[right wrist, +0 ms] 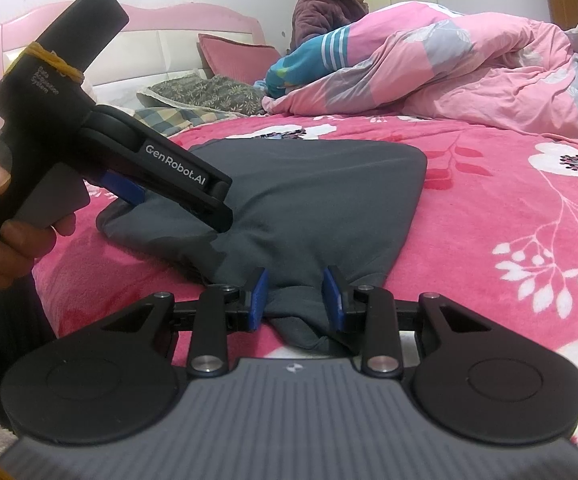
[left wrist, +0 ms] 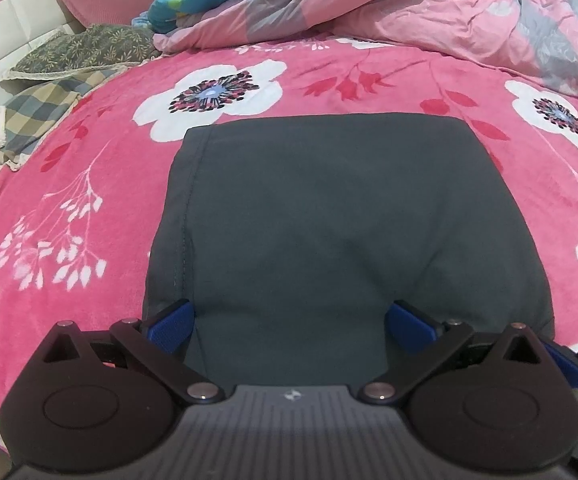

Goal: Fold clothes

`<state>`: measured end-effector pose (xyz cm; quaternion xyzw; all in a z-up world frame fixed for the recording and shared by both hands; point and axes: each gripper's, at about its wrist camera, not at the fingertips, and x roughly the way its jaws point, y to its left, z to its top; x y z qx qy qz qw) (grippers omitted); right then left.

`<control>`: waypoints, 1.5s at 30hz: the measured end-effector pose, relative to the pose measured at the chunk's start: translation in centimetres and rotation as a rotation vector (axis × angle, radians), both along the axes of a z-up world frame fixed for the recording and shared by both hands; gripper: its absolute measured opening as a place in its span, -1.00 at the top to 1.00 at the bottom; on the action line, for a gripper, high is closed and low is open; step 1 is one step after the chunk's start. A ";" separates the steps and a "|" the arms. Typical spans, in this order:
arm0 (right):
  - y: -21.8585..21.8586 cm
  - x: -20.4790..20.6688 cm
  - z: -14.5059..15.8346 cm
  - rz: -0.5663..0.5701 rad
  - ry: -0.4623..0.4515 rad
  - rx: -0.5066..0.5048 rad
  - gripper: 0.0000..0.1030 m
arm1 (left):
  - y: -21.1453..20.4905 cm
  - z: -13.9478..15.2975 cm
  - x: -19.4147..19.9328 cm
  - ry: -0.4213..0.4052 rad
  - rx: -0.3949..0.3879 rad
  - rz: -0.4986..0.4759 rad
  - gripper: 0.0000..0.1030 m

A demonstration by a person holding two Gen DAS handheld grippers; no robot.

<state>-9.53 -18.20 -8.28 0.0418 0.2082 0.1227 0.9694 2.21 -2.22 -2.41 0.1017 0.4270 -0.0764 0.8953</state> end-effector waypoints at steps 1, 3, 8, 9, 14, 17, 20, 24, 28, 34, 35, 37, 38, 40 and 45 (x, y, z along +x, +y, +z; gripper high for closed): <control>0.0 0.0 0.0 0.000 -0.001 0.000 0.42 | 0.0 0.0 0.0 0.001 0.001 0.001 -1.00; 0.0 0.0 0.0 0.000 -0.003 0.002 0.42 | -0.1 0.0 0.1 0.003 0.004 0.002 -1.00; 0.0 -0.1 -0.1 0.001 -0.008 0.005 0.42 | -0.2 -0.1 0.1 0.003 0.012 -0.005 -1.00; -0.1 -0.1 -0.1 0.001 -0.009 0.006 0.42 | -0.1 0.0 0.1 0.003 0.011 -0.009 -1.00; -0.3 -0.3 -0.3 0.004 -0.017 0.023 0.42 | 0.7 1.0 -0.4 -0.035 -0.044 -0.014 -1.00; -0.6 -0.4 -0.3 0.009 -0.020 0.036 0.42 | 0.8 2.2 -1.2 -0.108 -0.113 -0.022 -1.00; -0.7 -0.3 -0.4 0.014 -0.023 0.044 0.42 | -0.1 2.3 -1.2 -0.136 -0.132 -0.064 -1.00; -0.8 -0.3 -0.4 0.016 -0.025 0.048 0.42 | -1.7 0.0 -0.8 -0.130 -0.090 -0.123 -1.00; -0.8 -0.1 -0.3 0.020 -0.019 0.043 0.42 | -2.6 -2.1 -1.4 -0.184 -0.020 -0.150 -1.00; -1.6 0.1 1.4 0.047 0.008 0.057 0.34 | -1.3 -1.9 -1.1 -0.179 -0.105 -0.150 -1.00; -2.0 0.3 2.1 0.049 0.016 0.059 0.27 | -0.9 -1.8 -1.0 -0.171 -0.134 -0.144 -1.00; -2.6 0.7 3.3 0.043 0.017 0.057 0.21 | -0.7 -1.8 -0.8 -0.168 -0.138 -0.156 -1.00; -3.0 1.2 3.9 0.041 0.017 0.056 0.20 | -0.7 -1.9 -0.9 -0.172 -0.132 -0.162 -1.00; -3.8 2.6 5.2 0.035 0.022 0.054 0.18 | -0.7 -1.9 -1.1 -0.180 -0.130 -0.166 -1.00; -6.0 8.5 6.7 -0.009 0.089 0.100 0.16 | -0.5 -2.1 -1.4 -0.190 -0.136 -0.175 -1.00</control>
